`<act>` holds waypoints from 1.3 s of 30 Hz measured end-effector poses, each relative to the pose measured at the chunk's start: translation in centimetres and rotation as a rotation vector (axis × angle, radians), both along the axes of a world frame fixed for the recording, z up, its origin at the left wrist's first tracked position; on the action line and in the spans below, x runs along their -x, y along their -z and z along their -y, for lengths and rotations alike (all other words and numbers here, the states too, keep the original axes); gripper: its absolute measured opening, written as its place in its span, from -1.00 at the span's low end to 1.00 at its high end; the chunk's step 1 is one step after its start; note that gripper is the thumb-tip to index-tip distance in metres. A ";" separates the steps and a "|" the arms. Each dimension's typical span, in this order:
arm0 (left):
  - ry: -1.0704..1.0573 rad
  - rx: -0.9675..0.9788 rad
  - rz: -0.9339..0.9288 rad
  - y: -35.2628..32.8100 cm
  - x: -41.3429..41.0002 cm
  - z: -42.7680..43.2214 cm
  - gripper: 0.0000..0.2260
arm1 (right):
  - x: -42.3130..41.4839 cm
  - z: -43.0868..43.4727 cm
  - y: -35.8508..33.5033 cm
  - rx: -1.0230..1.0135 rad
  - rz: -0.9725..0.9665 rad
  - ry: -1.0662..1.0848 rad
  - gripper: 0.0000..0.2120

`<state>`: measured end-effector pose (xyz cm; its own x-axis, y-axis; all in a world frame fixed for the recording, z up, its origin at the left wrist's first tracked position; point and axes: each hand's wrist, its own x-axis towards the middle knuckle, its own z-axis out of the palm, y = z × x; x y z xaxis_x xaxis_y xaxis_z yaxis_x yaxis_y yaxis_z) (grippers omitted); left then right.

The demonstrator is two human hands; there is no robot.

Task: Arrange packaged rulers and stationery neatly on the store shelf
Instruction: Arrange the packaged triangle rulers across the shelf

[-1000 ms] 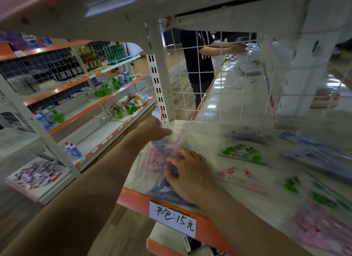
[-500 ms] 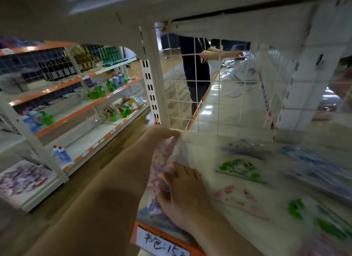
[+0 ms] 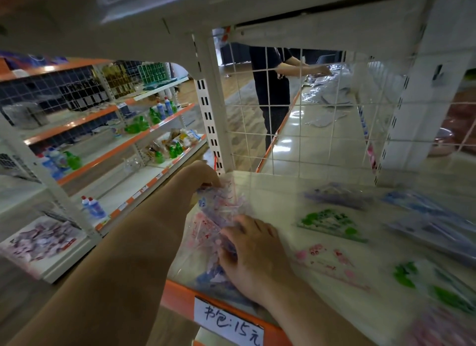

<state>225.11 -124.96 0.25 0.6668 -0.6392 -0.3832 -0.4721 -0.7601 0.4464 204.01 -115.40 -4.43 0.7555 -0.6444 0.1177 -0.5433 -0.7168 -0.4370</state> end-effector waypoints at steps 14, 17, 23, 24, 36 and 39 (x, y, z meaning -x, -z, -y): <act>-0.117 0.129 -0.217 2.9 -2.1 0.0 -0.68 | 0.0 0.0 0.2 0.010 0.044 0.011 -0.65; -0.151 0.270 -0.315 3.9 -4.1 -0.2 -0.57 | 0.0 0.1 0.3 0.016 0.061 0.012 -0.65; -0.130 0.384 -0.555 2.1 -3.9 -2.8 -0.83 | -0.1 0.0 0.5 0.039 0.092 0.019 -0.62; -0.121 0.390 -0.547 2.1 -3.9 -3.1 -0.83 | -0.1 -0.1 0.5 0.045 0.102 0.027 -0.58; -0.221 0.819 -0.121 4.1 -2.3 -3.0 -0.69 | 0.2 -0.1 0.1 -0.010 0.084 0.014 -0.63; -0.228 0.876 -0.051 5.0 -2.7 -2.7 -0.68 | 0.2 0.0 0.1 -0.011 0.080 0.009 -0.62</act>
